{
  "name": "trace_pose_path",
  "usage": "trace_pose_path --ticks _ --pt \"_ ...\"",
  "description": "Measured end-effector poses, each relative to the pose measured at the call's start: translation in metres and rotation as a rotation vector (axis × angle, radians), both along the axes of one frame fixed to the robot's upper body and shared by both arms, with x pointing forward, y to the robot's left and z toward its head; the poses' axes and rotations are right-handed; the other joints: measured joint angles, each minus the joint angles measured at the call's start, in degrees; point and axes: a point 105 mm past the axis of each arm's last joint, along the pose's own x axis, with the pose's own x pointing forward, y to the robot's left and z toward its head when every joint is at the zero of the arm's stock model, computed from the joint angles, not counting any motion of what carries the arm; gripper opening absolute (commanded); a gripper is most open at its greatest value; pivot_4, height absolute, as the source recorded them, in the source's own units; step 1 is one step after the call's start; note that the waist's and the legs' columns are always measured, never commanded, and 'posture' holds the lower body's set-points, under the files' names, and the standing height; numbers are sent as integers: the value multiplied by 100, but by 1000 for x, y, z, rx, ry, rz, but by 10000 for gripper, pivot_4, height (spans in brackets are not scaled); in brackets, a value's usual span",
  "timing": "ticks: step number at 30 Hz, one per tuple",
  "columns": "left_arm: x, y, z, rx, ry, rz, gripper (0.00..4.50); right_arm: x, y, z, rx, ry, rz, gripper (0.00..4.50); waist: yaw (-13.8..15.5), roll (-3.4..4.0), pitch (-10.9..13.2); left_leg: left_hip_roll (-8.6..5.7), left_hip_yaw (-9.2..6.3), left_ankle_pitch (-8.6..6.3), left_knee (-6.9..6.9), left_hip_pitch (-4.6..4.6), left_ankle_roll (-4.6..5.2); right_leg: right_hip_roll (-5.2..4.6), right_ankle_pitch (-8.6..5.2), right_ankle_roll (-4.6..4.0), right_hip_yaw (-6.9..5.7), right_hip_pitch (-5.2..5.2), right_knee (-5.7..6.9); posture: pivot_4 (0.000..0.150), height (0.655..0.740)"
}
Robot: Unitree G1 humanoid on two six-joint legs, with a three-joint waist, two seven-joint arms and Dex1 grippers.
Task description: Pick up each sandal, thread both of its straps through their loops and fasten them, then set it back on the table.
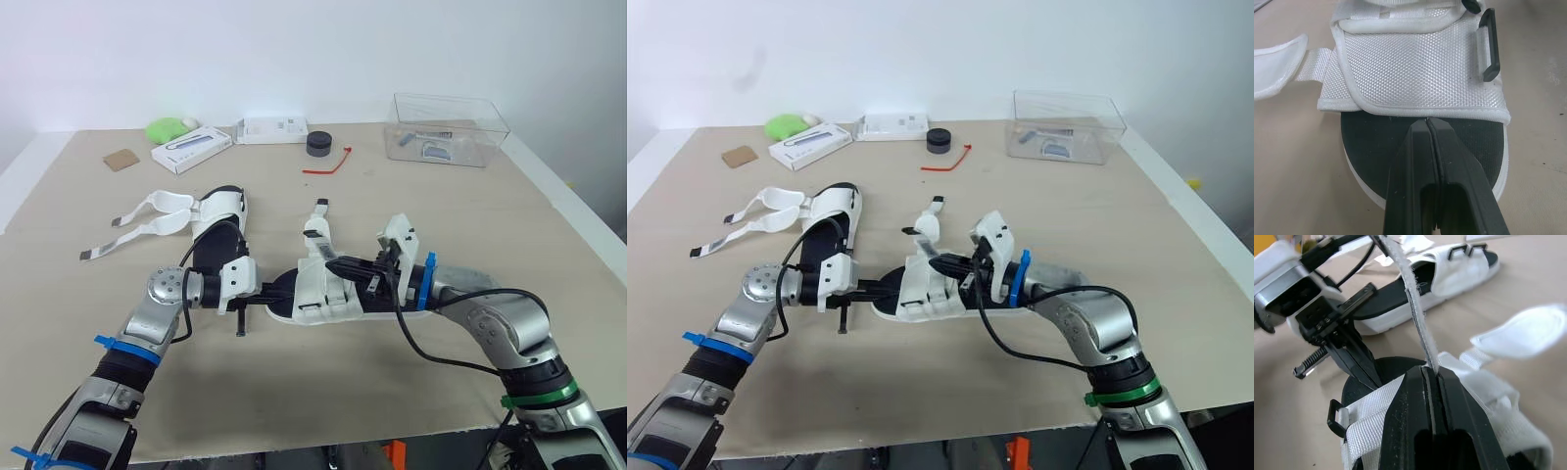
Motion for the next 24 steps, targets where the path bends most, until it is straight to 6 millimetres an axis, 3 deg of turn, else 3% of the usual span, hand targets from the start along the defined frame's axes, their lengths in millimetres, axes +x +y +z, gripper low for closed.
trace_pose_path --ticks 5,9,17,20,24 --pt "0 0 0 -1 0 2 0 7 -12 5 -57 -76 -51 28481 0 1 0 0 0 0 0 -1 0 1 -1 2 -1 -1 0 1500 7400" --pt "-1 1 0 2 -3 2 0 12 -19 14 -123 -178 -78 28481 -4 1 0 0 1 0 -1 -5 0 3 -2 1 0 -6 -1 1500 7400" --pt "0 1 0 3 -2 2 0 20 5 84 -153 -494 37 28481 -6 2 0 6 -1 0 -1 -6 0 11 -1 -3 -1 -8 -1 1500 7400" --pt "0 1 0 3 -3 0 0 17 21 84 -164 -511 121 20629 -5 3 -1 9 -3 0 -2 -8 0 12 -2 -6 -2 -8 -1 1500 7400" --pt "0 1 0 3 -3 1 0 15 36 59 -232 -450 246 1992 -5 2 -1 8 -1 0 -2 -7 0 11 -1 -7 -1 -8 -1 1500 7400"
